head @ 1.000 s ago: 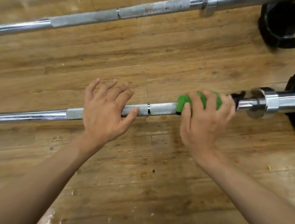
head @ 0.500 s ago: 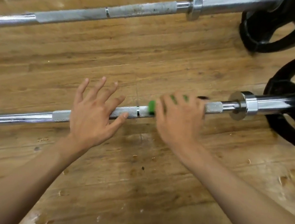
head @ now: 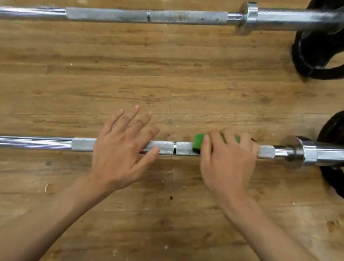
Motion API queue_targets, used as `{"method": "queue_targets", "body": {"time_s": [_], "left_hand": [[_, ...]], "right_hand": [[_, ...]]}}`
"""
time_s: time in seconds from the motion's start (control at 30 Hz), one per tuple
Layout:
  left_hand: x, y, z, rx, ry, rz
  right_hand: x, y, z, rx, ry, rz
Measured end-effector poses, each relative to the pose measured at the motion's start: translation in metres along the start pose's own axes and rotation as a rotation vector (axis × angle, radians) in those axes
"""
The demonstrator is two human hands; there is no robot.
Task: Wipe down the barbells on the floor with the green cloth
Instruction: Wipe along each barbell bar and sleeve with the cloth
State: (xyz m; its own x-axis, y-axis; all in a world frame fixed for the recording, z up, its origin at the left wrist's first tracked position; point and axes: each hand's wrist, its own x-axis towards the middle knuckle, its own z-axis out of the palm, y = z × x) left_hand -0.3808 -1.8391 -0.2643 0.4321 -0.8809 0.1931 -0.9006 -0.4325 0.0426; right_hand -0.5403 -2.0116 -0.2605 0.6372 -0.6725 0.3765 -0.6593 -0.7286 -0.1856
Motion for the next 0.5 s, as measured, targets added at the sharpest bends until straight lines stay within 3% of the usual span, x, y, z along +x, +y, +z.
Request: {"method": "queue_targets", "body": {"time_s": [0.1,0.17,0.23,0.37,0.43,0.5], "left_hand": [[-0.01,0.002,-0.005,-0.023,-0.029,0.016],[-0.014,0.0,-0.009,-0.074,-0.034,0.002],[-0.019,0.0,-0.011,-0.113,-0.038,-0.021],[-0.025,0.007,-0.009,-0.021,-0.067,0.009],[-0.027,0.01,-0.01,0.012,-0.059,0.016],[-0.028,0.012,-0.009,0.018,-0.047,0.022]], "right_hand": [[-0.017,-0.058,0.008,0.084,-0.106,-0.281],[-0.013,-0.037,0.004,0.11,-0.127,-0.401],[-0.017,0.008,-0.005,0.112,-0.117,-0.343],[-0.017,0.085,-0.015,-0.022,0.021,-0.002],[-0.02,0.06,-0.013,-0.069,0.051,0.064],[-0.024,0.006,-0.011,-0.031,0.0,-0.034]]}}
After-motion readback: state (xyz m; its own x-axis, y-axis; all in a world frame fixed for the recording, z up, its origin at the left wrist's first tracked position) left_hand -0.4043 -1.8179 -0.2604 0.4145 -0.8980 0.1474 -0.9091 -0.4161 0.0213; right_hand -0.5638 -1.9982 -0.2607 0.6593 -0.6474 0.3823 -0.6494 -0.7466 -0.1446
